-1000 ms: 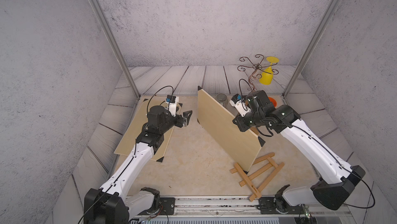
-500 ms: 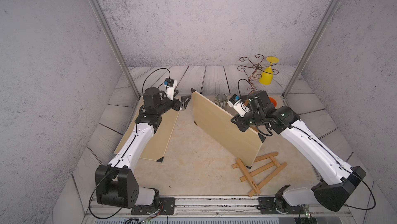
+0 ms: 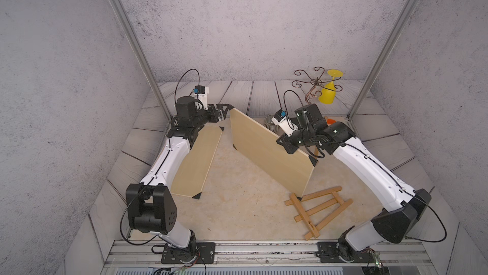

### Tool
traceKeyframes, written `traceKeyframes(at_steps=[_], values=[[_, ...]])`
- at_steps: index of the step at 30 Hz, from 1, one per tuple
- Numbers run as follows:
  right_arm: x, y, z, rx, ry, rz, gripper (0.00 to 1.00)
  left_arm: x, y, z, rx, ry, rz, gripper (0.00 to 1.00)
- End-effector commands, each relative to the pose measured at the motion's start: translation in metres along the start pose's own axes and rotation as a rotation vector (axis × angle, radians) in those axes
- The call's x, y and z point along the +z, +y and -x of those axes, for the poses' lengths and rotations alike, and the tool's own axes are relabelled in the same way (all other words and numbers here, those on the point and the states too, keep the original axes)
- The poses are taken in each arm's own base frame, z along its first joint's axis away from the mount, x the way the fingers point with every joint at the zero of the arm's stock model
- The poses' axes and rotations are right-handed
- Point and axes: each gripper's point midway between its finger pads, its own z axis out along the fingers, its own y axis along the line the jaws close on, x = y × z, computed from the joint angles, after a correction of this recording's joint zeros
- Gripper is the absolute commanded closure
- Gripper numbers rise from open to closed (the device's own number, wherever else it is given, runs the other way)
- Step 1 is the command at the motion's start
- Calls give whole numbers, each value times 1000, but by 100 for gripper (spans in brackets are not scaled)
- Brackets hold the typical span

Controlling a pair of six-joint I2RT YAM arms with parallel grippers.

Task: Assemble the easel
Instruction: Pick up the drawing board from the center of the board.

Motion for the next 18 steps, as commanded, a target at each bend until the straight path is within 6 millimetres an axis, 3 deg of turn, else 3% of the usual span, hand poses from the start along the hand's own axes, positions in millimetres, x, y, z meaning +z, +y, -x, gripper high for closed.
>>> traceKeyframes(at_steps=[1, 12, 18], values=[[-19, -1, 38, -66, -191, -10, 100, 8, 3, 5, -15, 9, -1, 11], [-7, 4, 35, -75, -200, 25, 100, 42, -8, 7, -86, 46, -121, 14], [0, 4, 35, -68, -172, 43, 100, 55, -6, -4, -90, 65, -127, 17]])
